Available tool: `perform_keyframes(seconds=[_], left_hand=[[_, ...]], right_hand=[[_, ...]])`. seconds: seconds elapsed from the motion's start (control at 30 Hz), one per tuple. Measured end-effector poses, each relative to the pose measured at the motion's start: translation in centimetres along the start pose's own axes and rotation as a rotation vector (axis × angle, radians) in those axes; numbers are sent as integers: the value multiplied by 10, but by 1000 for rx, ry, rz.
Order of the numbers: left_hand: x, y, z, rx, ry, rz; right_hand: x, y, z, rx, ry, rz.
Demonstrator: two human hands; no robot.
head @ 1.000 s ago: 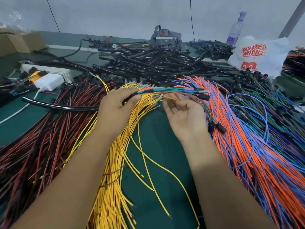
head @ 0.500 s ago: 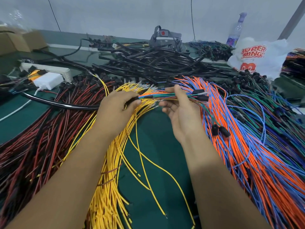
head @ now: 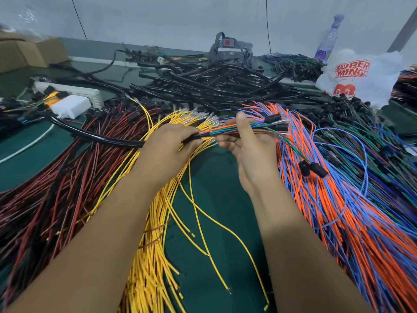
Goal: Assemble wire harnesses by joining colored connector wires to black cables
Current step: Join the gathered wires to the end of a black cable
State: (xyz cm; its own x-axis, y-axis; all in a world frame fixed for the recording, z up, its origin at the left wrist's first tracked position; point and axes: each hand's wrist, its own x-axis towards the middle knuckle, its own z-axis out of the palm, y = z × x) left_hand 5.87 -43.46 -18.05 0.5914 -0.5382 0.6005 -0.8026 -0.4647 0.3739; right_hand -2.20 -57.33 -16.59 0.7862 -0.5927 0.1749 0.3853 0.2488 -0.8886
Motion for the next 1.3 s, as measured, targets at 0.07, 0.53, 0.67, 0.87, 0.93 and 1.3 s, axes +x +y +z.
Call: perform_keyframes(seconds=[0.07,0.53,0.67,0.87,0.93,1.3], left_hand=[[1,0,1,28,-13,0],[0,6,-5,10,80,-14],[2,6,-5,95,49,-2],[-2,4,-7,40,-67,-61],[-1,1,-5,59,-59,-103],[0,3,-1,69,-86,-39]], right_hand=[[-1,0,1,110,11,22],[-4,8,8,176,36,144],[-8,7,8,68,-65,156],[-10,12,4,-51,-139,110],[-11,13,3,-67,-168,70],[-7,15,2,-121,-195,-37]])
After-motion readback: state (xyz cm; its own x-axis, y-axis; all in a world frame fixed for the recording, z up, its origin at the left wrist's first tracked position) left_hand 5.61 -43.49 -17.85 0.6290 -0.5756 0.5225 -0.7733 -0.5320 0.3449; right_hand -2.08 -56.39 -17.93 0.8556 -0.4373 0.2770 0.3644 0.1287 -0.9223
